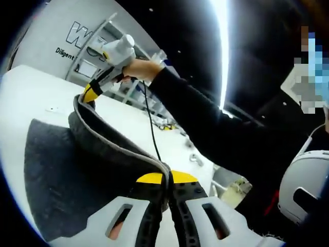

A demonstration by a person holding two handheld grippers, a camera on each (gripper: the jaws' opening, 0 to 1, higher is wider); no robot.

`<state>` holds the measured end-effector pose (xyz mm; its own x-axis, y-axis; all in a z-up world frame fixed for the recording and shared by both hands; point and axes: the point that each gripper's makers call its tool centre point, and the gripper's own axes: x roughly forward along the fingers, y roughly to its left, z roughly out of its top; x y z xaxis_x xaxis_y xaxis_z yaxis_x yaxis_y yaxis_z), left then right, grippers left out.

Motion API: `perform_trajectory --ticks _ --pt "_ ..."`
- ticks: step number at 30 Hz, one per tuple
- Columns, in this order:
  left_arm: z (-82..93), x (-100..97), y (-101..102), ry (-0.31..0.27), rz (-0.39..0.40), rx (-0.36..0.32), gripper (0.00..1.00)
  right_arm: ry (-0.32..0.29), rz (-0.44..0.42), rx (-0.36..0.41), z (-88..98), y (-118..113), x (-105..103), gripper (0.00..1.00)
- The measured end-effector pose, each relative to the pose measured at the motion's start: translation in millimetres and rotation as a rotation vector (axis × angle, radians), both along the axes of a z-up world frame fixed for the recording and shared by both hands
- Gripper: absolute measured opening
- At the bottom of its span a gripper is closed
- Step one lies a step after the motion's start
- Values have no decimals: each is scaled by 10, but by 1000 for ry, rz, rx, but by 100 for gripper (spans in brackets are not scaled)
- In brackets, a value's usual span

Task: Open the folded towel by lifting each exposed corner and separating the folded layers until the towel lies flat within the target outline without major curled edges

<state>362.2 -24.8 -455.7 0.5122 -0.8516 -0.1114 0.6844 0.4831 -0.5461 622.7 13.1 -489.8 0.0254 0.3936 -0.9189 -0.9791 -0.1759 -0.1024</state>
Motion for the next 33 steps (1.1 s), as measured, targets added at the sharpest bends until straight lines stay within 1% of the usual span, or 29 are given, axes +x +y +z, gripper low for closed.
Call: perform_trajectory --ticks 8,13,17,25,33 --pt "16 2 -30 -7 -11 0 2 -7 -9 -5 4 -60 1 1" --pt "-7 -8 -70 -5 -22 0 2 0 -17 -18 -36 -133 -6 1" --pt "-4 -12 -108 -3 -31 -3 2 2 -22 -1 -7 -155 -13 1" --pt "3 -1 -171 -7 -46 -6 2 6 -41 -1 8 -259 22 1" --pt "-30 6 -228 -1 -57 -4 2 6 -50 4 -61 -327 11 1"
